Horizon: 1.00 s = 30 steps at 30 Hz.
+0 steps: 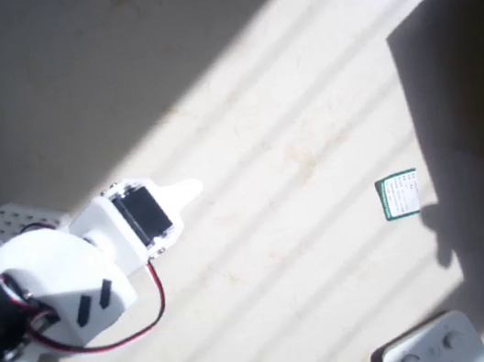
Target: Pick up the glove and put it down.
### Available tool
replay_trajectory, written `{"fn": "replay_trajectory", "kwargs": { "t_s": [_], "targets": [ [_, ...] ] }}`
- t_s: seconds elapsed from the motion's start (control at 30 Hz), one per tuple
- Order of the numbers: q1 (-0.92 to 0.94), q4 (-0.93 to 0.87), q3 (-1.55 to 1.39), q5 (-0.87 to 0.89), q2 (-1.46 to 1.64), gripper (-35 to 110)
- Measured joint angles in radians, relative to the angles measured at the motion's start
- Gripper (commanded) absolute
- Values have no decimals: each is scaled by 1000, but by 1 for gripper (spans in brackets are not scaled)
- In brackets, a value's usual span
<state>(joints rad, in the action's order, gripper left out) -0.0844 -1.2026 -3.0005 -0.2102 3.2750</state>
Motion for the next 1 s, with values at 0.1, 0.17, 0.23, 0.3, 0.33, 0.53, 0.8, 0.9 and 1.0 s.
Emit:
{"fn": "replay_trajectory", "kwargs": {
  "t_s": [0.1, 0.17, 0.23, 0.3, 0.33, 0.53, 0.8, 0.9, 1.0],
  "targets": [
    [0, 0, 0, 0, 0, 0],
    [0, 0, 0, 0, 0, 0],
    [0, 0, 0, 0, 0, 0],
    [0, 0, 0, 0, 0, 0],
    [0, 0, 0, 0, 0, 0],
    [0, 0, 2, 0, 0, 0],
    [0, 0, 72, 15, 2, 0],
    [0, 0, 124, 54, 0, 0],
    [0, 0, 176, 86, -8, 0]
  ]
}}
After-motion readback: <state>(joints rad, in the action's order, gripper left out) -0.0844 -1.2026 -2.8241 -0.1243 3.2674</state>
